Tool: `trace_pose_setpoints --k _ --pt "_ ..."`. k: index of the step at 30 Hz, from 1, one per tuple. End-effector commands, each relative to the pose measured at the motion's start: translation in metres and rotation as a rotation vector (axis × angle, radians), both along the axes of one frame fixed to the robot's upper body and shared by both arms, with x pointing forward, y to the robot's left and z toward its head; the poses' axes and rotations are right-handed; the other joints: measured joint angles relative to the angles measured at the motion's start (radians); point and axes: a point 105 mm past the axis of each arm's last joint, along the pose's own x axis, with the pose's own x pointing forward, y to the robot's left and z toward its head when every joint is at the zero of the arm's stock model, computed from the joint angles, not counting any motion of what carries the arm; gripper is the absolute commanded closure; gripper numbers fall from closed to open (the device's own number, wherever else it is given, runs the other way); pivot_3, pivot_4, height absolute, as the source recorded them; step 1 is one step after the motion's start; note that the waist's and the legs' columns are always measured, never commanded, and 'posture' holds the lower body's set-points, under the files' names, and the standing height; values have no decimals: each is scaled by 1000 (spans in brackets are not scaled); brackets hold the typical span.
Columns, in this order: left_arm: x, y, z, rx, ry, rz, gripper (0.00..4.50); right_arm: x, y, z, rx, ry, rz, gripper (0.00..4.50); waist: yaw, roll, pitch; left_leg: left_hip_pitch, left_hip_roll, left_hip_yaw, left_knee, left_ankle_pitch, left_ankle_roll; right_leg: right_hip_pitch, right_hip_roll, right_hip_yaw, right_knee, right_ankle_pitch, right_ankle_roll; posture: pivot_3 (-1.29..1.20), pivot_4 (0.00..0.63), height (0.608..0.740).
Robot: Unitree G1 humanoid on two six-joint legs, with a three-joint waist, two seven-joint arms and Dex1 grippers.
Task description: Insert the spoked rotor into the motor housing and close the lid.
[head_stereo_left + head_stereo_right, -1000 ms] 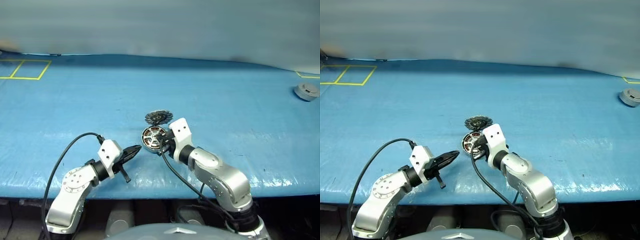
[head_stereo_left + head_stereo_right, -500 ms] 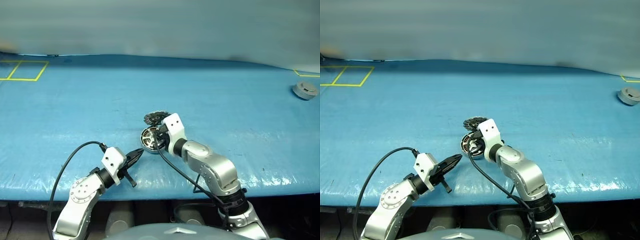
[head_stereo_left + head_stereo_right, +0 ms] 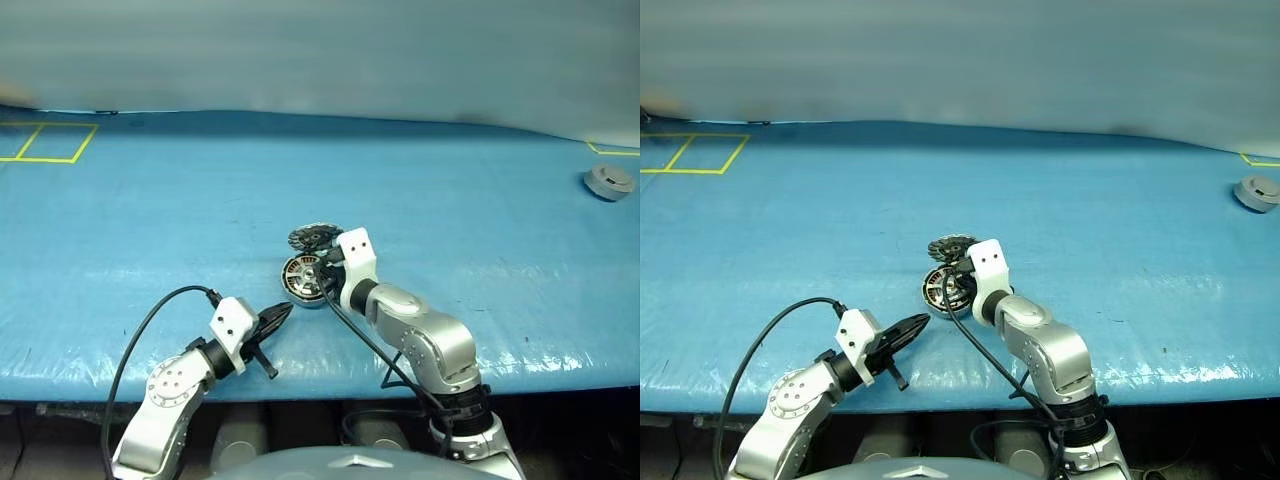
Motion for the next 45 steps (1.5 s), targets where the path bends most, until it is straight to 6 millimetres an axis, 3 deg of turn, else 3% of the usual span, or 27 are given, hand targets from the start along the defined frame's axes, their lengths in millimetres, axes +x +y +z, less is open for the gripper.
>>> trace_pose_setpoints --k 1,4,8,12,15,19,21,24,26,29,33,38,42,45 --pt "1 -5 6 -28 -25 -17 4477 -9 -5 -28 -79 114 -5 4500 -2 0 -1 0 0 0 -1 0 0 0 0 0 -1 0 0 0 150 740" --pt "1 -5 5 -27 -24 -18 4477 -12 -1 -30 -97 108 30 4500 -5 -1 -3 0 0 0 -3 0 0 2 0 0 -3 0 0 0 150 740" --pt "2 -5 4 -28 -27 -15 4477 -15 9 -17 -49 38 101 4500 -9 -2 -5 0 0 1 -6 0 0 3 1 0 -4 0 0 0 150 740" --pt "3 -3 4 -16 -41 -3 4477 -19 10 25 -26 -132 258 4500 -10 -1 -4 -2 0 1 -7 0 0 2 1 0 -6 0 0 0 150 740" --pt "4 -3 4 -19 -52 0 4477 -13 -8 46 -122 -202 320 4500 -10 0 0 -3 0 1 -7 0 1 0 0 1 -7 0 0 0 150 740" --pt "5 -4 4 -9 -78 8 4477 -2 -45 43 -413 -170 376 4500 -7 2 3 -4 -1 1 -7 0 1 0 0 0 -7 1 1 0 150 740" --pt "4 -5 3 -4 -87 8 4477 12 -65 46 -545 -177 356 4500 -3 2 4 -4 -3 2 -7 -1 2 0 -1 1 -8 1 0 0 150 740" --pt "3 -7 2 -10 -96 17 4477 53 -92 63 -693 -222 223 4500 -10 2 5 -4 -3 3 -7 -2 3 0 -1 1 -9 1 0 0 150 740" --pt "3 -8 1 -16 -93 22 4477 74 -98 75 -737 -259 180 4500 -12 3 5 -5 -3 3 -7 -2 3 -1 -1 2 -9 3 -3 0 150 740" --pt "2 -9 0 -22 -90 33 4477 96 -82 89 -693 -324 240 4500 -11 3 6 -5 -3 4 -7 -2 4 -2 0 3 -9 4 -3 0 150 740" --pt "1 -7 -3 -22 -86 51 4477 103 -49 94 -477 -320 404 4500 -10 3 6 -5 -2 4 -7 -3 5 -2 2 4 -9 7 3 0 150 740" --pt "-1 -3 -8 -27 -76 65 4477 94 -29 87 -304 -243 606 4500 4 4 7 -7 -3 5 -7 -4 7 -2 0 4 -10 7 6 0 150 740" --pt "-4 -1 -12 -15 -76 74 4477 77 -20 76 -204 -136 731 4500 3 5 7 -7 -4 6 -6 -4 7 -2 -1 4 -10 8 6 0 150 740" --pt "-5 3 -15 23 -92 87 4477 53 -13 69 -117 -67 821 4500 3 5 7 -7 -3 6 -6 -4 7 -2 -1 4 -9 7 6 0 150 740"
